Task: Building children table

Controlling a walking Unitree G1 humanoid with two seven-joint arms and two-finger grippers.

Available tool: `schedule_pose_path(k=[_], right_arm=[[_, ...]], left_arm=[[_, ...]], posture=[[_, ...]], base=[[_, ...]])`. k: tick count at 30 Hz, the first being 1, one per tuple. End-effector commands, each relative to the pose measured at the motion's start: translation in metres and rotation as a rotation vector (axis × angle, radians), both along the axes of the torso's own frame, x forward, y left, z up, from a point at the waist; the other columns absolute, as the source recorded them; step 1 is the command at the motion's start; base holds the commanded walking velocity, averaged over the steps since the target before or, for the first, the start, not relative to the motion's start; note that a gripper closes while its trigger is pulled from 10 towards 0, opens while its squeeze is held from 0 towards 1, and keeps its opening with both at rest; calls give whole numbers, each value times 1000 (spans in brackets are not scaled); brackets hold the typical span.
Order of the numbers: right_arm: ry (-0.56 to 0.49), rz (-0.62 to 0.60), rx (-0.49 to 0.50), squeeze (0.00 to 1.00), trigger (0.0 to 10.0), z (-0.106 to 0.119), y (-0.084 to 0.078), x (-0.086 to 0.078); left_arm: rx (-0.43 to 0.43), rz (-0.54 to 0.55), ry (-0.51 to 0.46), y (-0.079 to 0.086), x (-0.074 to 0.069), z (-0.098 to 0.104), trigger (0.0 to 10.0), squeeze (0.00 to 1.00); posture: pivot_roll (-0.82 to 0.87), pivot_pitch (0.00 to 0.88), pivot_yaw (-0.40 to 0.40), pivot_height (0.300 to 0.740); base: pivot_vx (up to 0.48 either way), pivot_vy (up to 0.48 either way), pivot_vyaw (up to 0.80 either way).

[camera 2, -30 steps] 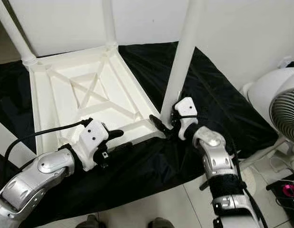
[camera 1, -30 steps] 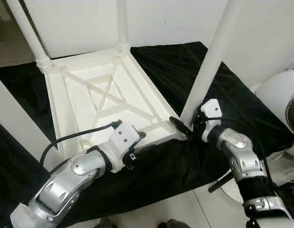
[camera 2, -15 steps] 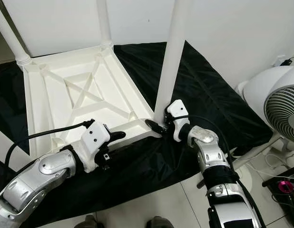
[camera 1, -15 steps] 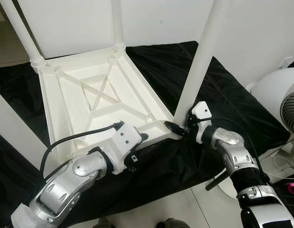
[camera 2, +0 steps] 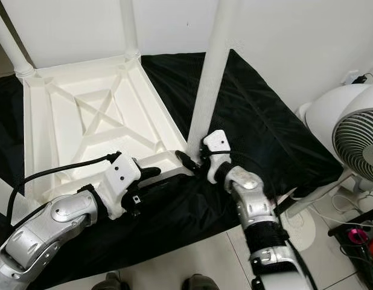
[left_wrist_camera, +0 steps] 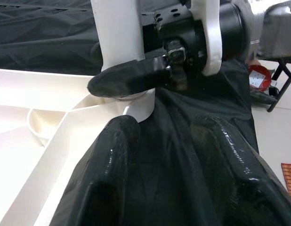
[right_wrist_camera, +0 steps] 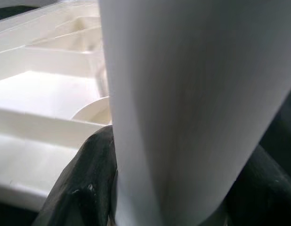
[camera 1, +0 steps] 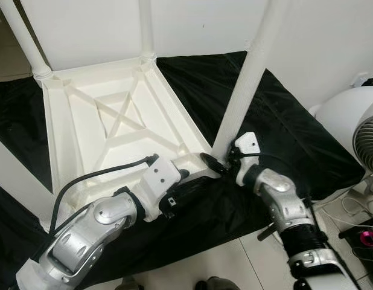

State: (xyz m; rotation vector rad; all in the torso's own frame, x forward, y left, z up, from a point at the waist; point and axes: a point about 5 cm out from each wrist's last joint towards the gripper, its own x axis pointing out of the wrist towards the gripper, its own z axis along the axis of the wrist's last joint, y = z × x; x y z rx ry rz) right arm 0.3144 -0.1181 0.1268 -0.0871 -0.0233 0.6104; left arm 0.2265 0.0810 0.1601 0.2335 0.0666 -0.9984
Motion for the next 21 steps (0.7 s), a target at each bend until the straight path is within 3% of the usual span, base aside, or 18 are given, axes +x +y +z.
schedule_pose_path(k=[1,4,6,8,11,16,21], right_arm=[[20,-112,8,0,10000,-2,9,-4],[76,-280,63,0,10000,-9,15,-11],[76,-280,63,0,10000,-9,15,-11],[87,-442,81,0,10000,-11,19,-18],[97,-541,103,0,10000,-14,25,-24],[72,-570,103,0,10000,-9,21,-24],[54,-512,123,0,10000,-3,26,-28]], left_arm=[[16,-72,33,-3,-5,-4,10000,0],[14,-73,38,-2,-6,-5,10000,0],[14,-73,38,-2,-6,-5,10000,0],[15,-73,37,-2,-6,-5,10000,0],[17,-76,37,-1,-6,-4,10000,0],[18,-88,42,-2,-7,-4,10000,0],[25,-98,39,-2,-5,-4,10000,0]], posture=[[-45,64,-27,740],[-45,62,-26,740],[-45,62,-26,740],[-43,60,-26,740],[-47,61,-20,740],[-53,58,-15,740],[-53,58,-10,740]], base=[[0,0,0],[0,0,0],[0,0,0],[0,0,0],[0,0,0],[0,0,0],[0,0,0]])
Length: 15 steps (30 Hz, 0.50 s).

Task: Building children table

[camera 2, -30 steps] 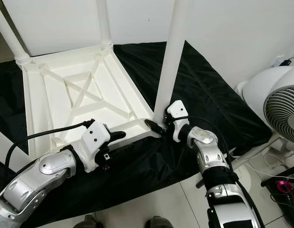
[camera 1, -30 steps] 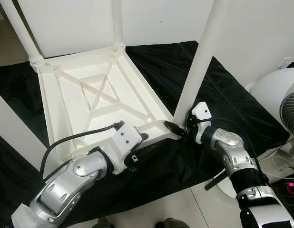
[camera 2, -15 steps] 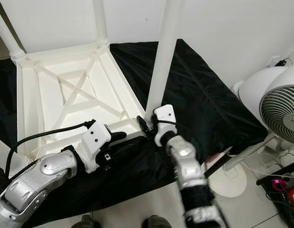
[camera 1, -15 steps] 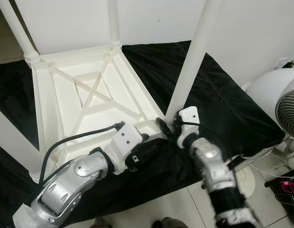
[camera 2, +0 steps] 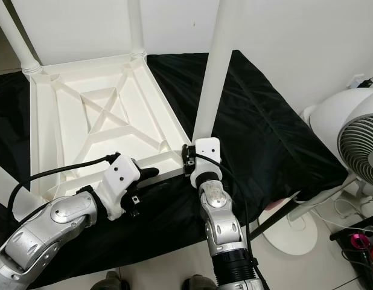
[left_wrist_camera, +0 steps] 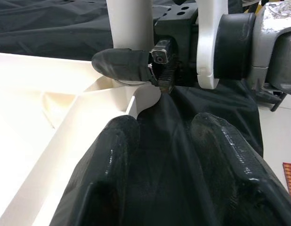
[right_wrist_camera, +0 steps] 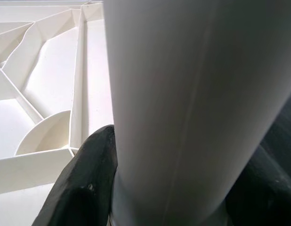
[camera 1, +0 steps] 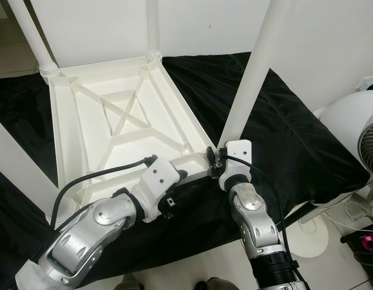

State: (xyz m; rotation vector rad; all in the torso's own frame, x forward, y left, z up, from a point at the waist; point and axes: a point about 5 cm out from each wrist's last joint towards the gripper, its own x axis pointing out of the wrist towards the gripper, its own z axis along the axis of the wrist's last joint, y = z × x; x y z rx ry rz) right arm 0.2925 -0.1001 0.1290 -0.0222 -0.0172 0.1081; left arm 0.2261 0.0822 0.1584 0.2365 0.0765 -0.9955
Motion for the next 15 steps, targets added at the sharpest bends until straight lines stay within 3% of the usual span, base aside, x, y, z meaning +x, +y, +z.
schedule_pose_path(k=[1,8,9,10,11,15], right_arm=[[26,0,72,1000,10000,-2,8,-7],[4,74,106,1000,10000,7,-3,-10],[-7,113,89,859,10000,9,-8,-10],[-7,113,89,859,10000,9,-8,-10],[-32,197,39,0,10000,11,-18,-9],[-38,335,-2,0,10000,12,-25,-7]], left_arm=[[17,-101,32,-3,-4,-2,10000,0],[15,-102,34,-4,-6,-3,10000,0],[15,-102,33,-4,-5,-3,10000,0],[15,-102,33,-4,-5,-3,10000,0],[13,-103,29,-4,-3,-2,10000,0],[12,-101,20,-4,-1,-2,10000,0]], posture=[[-52,55,-9,740],[-53,51,-9,740],[-55,48,-11,740],[-55,48,-11,740],[-58,44,-9,740],[-60,36,-5,740]], base=[[0,0,0],[0,0,0],[0,0,0],[0,0,0],[0,0,0],[0,0,0]])
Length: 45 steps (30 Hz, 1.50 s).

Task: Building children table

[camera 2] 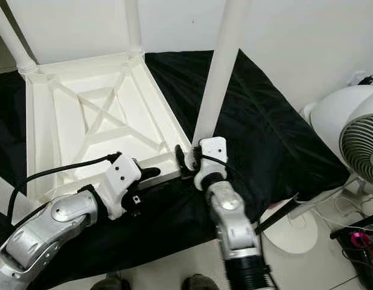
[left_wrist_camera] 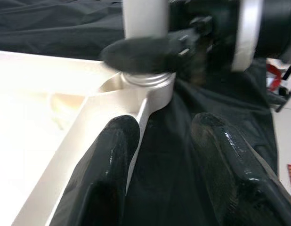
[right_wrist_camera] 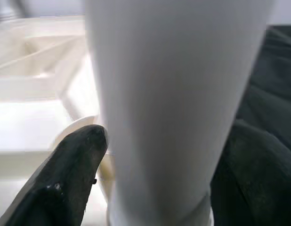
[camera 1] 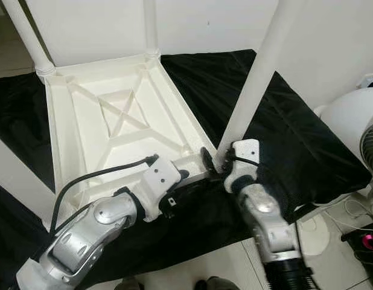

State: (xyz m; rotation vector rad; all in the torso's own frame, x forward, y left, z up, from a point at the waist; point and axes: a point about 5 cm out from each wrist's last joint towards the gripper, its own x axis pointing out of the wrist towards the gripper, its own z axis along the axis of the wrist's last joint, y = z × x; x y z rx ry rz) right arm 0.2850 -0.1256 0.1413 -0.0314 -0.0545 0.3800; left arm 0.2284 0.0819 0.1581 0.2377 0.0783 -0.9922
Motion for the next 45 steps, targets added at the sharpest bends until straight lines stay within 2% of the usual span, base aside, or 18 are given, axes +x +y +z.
schedule_pose_path(k=[1,2,4,5,7,15,18,21,22,23,24,32,33,37,38,41,43,45], right_arm=[[-1,63,7,0,10000,-1,1,0],[-17,148,-38,0,10000,0,0,2],[-17,148,-38,0,10000,0,0,2],[-26,190,-60,0,10000,1,1,4],[-42,280,-101,0,10000,3,3,18],[-35,384,-166,0,10000,1,9,37],[-30,414,-186,0,10000,0,11,39],[15,479,-226,0,10000,-9,10,44],[24,493,-228,0,3882,-11,9,44],[28,500,-228,0,1333,-12,8,44],[26,504,-233,0,0,-13,7,44],[48,531,-244,0,0,-22,1,40],[55,514,-226,0,4196,-24,0,38],[55,509,-218,0,4196,-25,0,38],[56,500,-206,0,10000,-25,-1,37],[57,469,-166,0,10000,-25,-1,38],[44,392,-138,0,10000,-22,0,38],[35,281,-152,0,10000,-21,0,36]], left_arm=[[10,-104,20,-4,-3,-1,10000,0],[9,-103,16,-5,-2,-1,10000,0],[9,-103,16,-5,-2,-1,10000,0],[8,-104,15,-5,-1,0,10000,0],[8,-113,13,-6,-1,0,10000,0],[5,-114,3,-6,1,4,10000,0],[4,-114,1,-6,1,5,10000,0],[3,-114,3,-6,-2,4,10000,0],[3,-112,3,-5,-2,4,10000,0],[2,-108,4,-5,-2,4,10000,0],[2,-104,5,-5,-3,4,10000,0],[2,-95,10,-3,-5,3,10000,0],[3,-94,11,-3,-5,3,10000,0],[4,-94,11,-3,-5,3,10000,0],[4,-95,11,-3,-5,4,10000,0],[6,-99,10,-2,-5,4,10000,0],[7,-100,12,-3,-4,3,10000,0],[11,-108,12,-3,-5,3,10000,0]], posture=[[-60,36,-5,740],[-62,34,-4,740],[-62,34,-4,740],[-64,32,-1,740],[-63,32,4,740],[-52,36,1,740],[-47,38,-2,740],[-36,39,-9,740],[-31,38,-13,740],[-31,38,-13,740],[-31,38,-13,740],[-22,47,-18,740],[-22,47,-14,740],[-22,48,-14,740],[-24,47,-13,740],[-27,47,-12,740],[-32,46,-9,740],[-31,44,-10,740]], base=[[0,0,0],[0,0,0],[0,0,0],[0,0,0],[0,0,0],[0,0,0],[0,0,0],[0,0,0],[0,0,0],[0,0,0],[0,0,0],[0,0,0],[0,0,0],[0,0,0],[0,0,0],[0,0,0],[0,0,0],[0,0,0]])
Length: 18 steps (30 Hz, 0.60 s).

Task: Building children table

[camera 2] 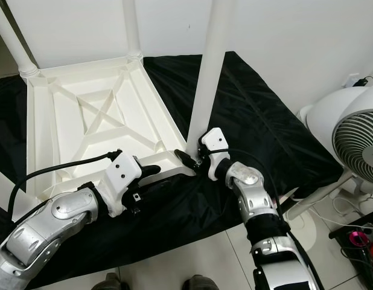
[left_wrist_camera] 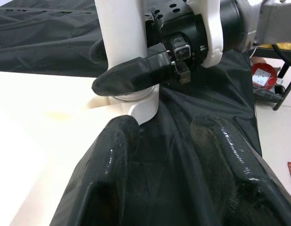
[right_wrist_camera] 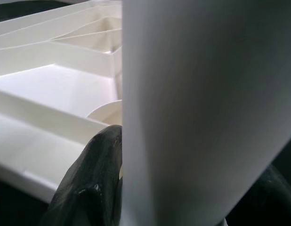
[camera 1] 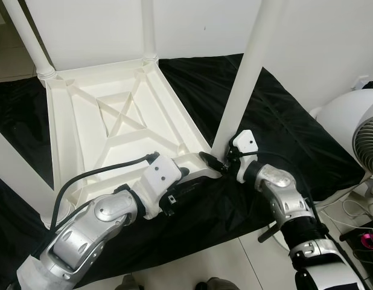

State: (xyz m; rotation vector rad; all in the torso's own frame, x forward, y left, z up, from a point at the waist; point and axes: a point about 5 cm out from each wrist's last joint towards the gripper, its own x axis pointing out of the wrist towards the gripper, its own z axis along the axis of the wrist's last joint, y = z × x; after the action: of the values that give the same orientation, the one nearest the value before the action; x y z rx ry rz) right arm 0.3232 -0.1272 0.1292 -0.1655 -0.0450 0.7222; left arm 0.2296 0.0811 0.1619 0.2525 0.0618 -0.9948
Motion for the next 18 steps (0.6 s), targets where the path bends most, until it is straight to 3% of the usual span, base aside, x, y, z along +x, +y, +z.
schedule_pose_path(k=[1,9,10,11,12,13,14,18], right_arm=[[35,-103,-11,0,10000,-8,3,-4],[21,-154,2,0,10000,-5,5,-11],[35,-263,36,0,10000,-6,10,-17],[35,-263,36,0,10000,-6,10,-17],[41,-393,61,0,10000,-7,13,-23],[41,-393,61,0,10000,-7,13,-23],[47,-644,100,0,10000,-7,14,-29],[59,-754,126,0,10000,-6,20,-33]], left_arm=[[8,-103,33,-2,-7,-1,10000,0],[10,-101,35,-2,-6,-2,10000,0],[12,-106,36,-2,-6,-3,10000,0],[12,-106,36,-2,-6,-3,10000,0],[14,-110,36,-2,-5,-3,10000,0],[14,-110,36,-2,-5,-3,10000,0],[16,-120,35,-3,-4,-3,10000,0],[16,-126,34,-4,-4,-3,10000,0]], posture=[[-33,42,-9,740],[-35,40,-8,740],[-49,31,1,740],[-49,31,1,740],[-54,30,4,740],[-54,30,4,740],[-58,28,4,740],[-61,26,6,740]], base=[[0,0,0],[0,0,0],[0,0,0],[0,0,0],[0,0,0],[0,0,0],[0,0,0],[0,0,0]])
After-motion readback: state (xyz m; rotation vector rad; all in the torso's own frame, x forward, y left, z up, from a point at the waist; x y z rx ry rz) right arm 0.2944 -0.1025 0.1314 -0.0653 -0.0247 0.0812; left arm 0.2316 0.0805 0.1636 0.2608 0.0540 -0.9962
